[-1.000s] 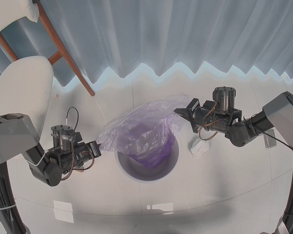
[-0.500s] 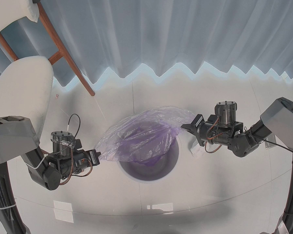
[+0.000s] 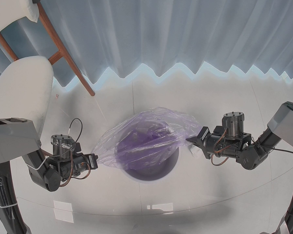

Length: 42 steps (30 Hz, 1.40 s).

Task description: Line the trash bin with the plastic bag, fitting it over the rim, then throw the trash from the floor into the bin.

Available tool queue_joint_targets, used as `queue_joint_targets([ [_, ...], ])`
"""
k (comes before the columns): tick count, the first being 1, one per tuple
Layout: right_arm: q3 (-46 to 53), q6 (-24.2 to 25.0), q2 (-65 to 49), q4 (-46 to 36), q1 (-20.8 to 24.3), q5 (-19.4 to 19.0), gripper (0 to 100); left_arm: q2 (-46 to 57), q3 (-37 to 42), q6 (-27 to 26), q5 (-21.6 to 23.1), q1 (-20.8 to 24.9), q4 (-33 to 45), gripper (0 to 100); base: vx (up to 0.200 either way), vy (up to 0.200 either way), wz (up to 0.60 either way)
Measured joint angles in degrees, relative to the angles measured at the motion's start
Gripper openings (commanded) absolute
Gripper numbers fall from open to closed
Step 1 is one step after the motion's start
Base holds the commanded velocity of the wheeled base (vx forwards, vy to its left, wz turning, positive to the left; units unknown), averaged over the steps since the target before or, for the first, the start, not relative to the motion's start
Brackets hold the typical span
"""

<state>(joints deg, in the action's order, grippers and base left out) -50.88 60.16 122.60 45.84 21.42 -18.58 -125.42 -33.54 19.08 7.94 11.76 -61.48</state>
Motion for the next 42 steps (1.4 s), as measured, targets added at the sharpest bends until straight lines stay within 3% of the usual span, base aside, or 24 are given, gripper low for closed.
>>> queue_joint_targets([
  [17,13.2,-2.0,-1.9,9.6,0.9,-0.1,0,-1.9,1.7,-1.1,-0.4,1.1,-2.8,0,0.000,0.000,0.00],
  [25,20.0,-7.6,-1.9,13.2,2.8,-0.1,0,-2.2,5.0,-3.0,-0.2,2.2,-5.6,0,0.000,0.000,0.00],
  [42,29.1,-11.0,1.1,25.2,6.2,0.9,0,-2.5,6.6,-4.1,-0.4,2.3,-5.7,0,0.000,0.000,0.00],
])
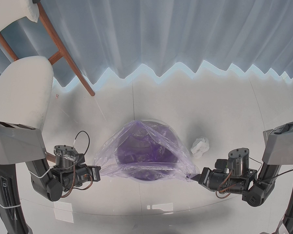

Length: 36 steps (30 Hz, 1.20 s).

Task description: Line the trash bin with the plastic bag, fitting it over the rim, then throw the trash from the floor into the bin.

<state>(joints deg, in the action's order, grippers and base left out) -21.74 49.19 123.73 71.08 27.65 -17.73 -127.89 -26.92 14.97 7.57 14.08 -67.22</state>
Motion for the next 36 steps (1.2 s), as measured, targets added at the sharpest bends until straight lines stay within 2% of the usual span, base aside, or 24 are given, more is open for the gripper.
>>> queue_joint_targets([
  [13,3.2,-4.2,4.9,6.4,0.2,0.9,0,0.0,0.8,-1.4,-0.1,-0.2,0.0,0,0.000,0.000,0.00],
  [20,3.7,-6.7,6.8,6.9,0.2,2.0,0,0.0,1.0,-1.5,-0.1,-0.3,0.0,0,0.000,0.000,0.00],
  [27,4.0,-12.3,9.1,7.5,0.2,4.0,0,-1.0,1.2,-3.5,-1.1,-0.4,0.0,0,0.000,0.000,0.00],
  [36,2.6,-14.4,11.0,7.5,0.0,6.1,0,-2.4,0.7,-4.0,-3.3,-0.6,0.0,0,0.000,0.000,0.00],
])
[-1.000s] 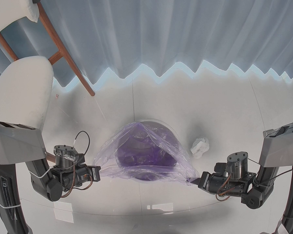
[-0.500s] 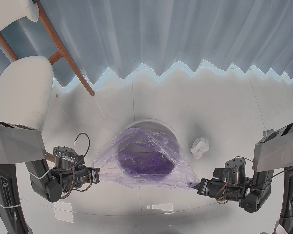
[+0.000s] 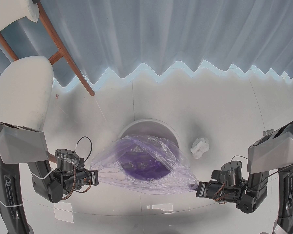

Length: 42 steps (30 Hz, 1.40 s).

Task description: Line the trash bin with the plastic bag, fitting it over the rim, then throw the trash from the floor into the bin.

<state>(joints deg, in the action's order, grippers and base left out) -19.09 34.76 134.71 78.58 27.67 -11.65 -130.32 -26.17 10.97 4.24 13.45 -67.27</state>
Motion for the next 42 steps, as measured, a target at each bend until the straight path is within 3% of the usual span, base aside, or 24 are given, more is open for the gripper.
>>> queue_joint_targets([
  [8,-2.6,-0.2,1.8,0.0,-0.5,2.9,0,-1.3,-1.2,0.0,-0.7,-0.1,-2.1,0,0.000,0.000,0.00],
  [18,-3.0,0.0,2.8,3.8,-0.8,3.0,0,-2.3,-2.7,0.1,-0.6,0.1,-4.3,0,0.000,0.000,0.00],
  [19,-2.8,0.0,2.9,3.9,-0.8,3.0,100,-2.3,-2.7,0.1,-0.6,0.1,-4.3,0,0.000,0.000,0.00],
  [20,-2.7,0.0,2.9,4.0,-0.7,3.0,100,-2.3,-2.6,0.0,-0.6,0.1,-4.4,100,0.000,0.000,0.00],
  [30,-0.2,3.8,2.9,10.2,-0.3,3.0,100,-0.4,-0.1,0.2,-1.4,0.5,-9.5,100,0.000,0.000,0.00],
  [42,5.4,6.9,-2.2,10.4,0.5,2.7,100,10.3,6.8,-0.2,-2.2,4.1,-11.4,100,0.000,0.000,0.00],
])
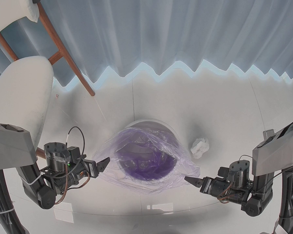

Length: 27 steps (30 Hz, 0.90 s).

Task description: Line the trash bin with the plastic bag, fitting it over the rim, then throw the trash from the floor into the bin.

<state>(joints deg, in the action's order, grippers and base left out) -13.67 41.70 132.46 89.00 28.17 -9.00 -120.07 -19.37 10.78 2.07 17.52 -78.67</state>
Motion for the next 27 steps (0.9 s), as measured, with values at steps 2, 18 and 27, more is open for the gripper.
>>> queue_joint_targets([
  [2,0.9,0.7,-1.1,0.0,0.7,0.0,100,2.0,1.0,0.0,0.0,0.7,0.0,100,0.000,0.000,0.00],
  [18,6.7,5.1,-12.9,0.0,8.1,0.1,100,17.5,5.5,-0.6,0.0,7.4,2.0,100,0.000,0.000,0.00],
  [27,6.9,-5.7,-15.4,0.0,8.4,4.0,100,20.9,4.4,-1.7,0.2,8.6,2.2,100,0.000,0.000,0.00],
])
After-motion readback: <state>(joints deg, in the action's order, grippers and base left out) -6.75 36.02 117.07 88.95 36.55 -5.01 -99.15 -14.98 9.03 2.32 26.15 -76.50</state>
